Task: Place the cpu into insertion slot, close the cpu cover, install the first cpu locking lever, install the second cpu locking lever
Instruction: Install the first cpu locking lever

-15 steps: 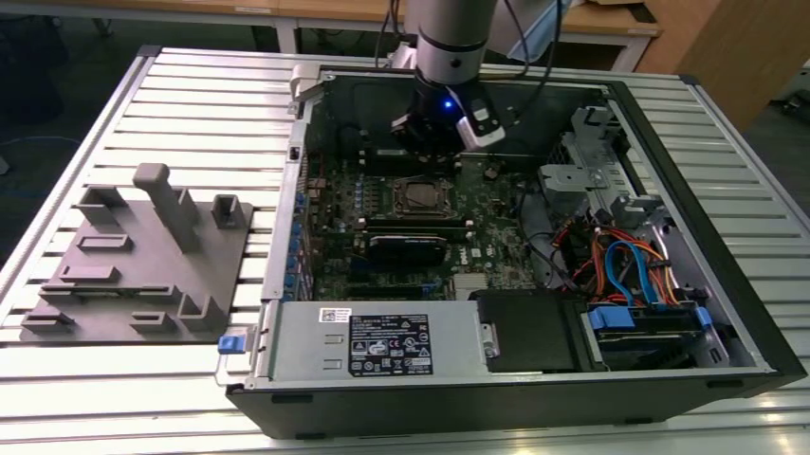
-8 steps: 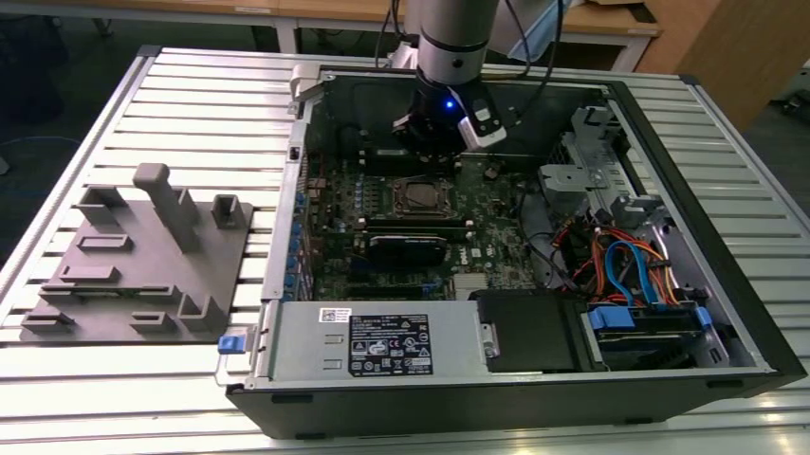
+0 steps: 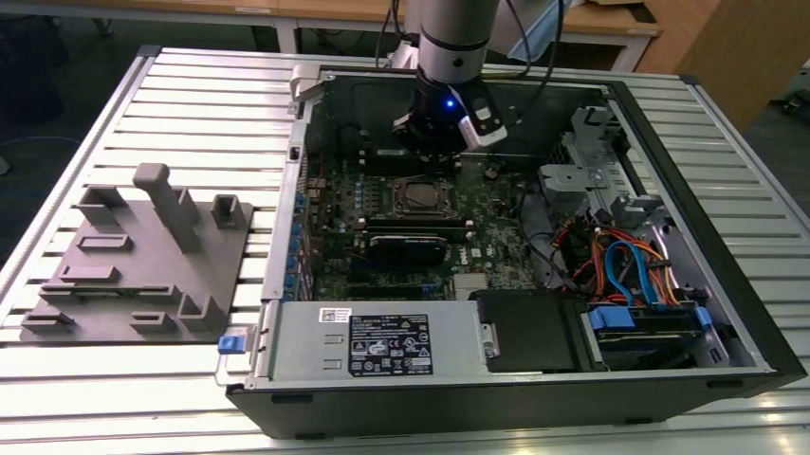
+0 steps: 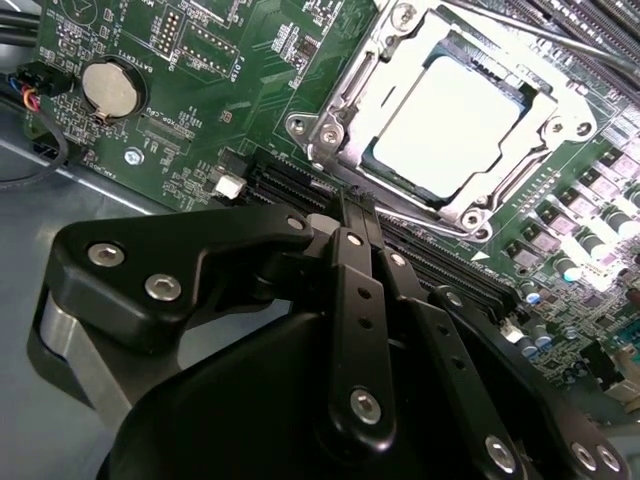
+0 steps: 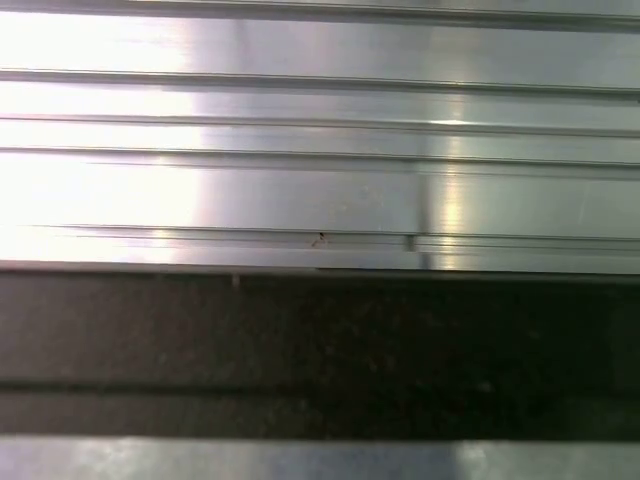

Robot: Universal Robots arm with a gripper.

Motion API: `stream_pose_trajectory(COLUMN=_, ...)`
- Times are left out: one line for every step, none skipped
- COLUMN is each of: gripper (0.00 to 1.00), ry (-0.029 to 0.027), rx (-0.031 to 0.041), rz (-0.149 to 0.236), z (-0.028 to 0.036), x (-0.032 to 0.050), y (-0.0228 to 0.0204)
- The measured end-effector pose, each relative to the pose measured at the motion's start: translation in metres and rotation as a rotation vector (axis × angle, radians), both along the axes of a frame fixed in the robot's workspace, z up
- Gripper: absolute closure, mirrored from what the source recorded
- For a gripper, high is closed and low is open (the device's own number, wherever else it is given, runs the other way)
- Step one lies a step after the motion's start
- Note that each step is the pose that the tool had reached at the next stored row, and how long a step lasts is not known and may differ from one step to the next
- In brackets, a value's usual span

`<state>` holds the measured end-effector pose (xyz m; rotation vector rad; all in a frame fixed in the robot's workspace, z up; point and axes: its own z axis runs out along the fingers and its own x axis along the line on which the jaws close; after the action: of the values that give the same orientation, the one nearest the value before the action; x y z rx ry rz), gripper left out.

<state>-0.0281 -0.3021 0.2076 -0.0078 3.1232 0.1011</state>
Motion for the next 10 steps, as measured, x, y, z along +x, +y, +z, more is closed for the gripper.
stream_pose_trajectory(gripper=0.9, ry=0.0001, rx=-0.0001, rz=0.0, z=-0.0001, x=0.0001, y=-0.0001)
stream_pose_trajectory(gripper=0.9, ry=0.0, rx=-0.0001, rz=0.0, z=-0.0004, x=0.0003, y=-0.0001)
stream_pose_trajectory(gripper=0.9, ry=0.0, rx=0.0, rz=0.0, z=-0.0006, x=0.0005, y=-0.0001)
stream_pose_trajectory(gripper=0.9, ry=0.0, rx=-0.0001, rz=0.0, z=-0.0009, x=0.0006, y=-0.0002)
stream_pose_trajectory(gripper=0.9, ry=0.0001, rx=-0.0001, rz=0.0, z=-0.0012, x=0.0007, y=-0.0004)
stream_pose_trajectory(gripper=0.9, ry=0.0001, rx=-0.0001, rz=0.0, z=-0.0015, x=0.0008, y=-0.0006)
stream_pose_trajectory(gripper=0.9, ry=0.0, rx=0.0, rz=0.0, z=-0.002, x=0.0009, y=-0.0007)
stream_pose_trajectory(gripper=0.9, ry=-0.0001, rx=0.0001, rz=0.0, z=-0.0025, x=0.001, y=-0.0008)
stream_pose_trajectory(gripper=0.9, ry=-0.0001, rx=0.0002, rz=0.0, z=-0.0031, x=0.001, y=-0.0008)
stream_pose_trajectory(gripper=0.9, ry=0.0, rx=0.0, rz=0.0, z=-0.0037, x=0.0011, y=-0.0009)
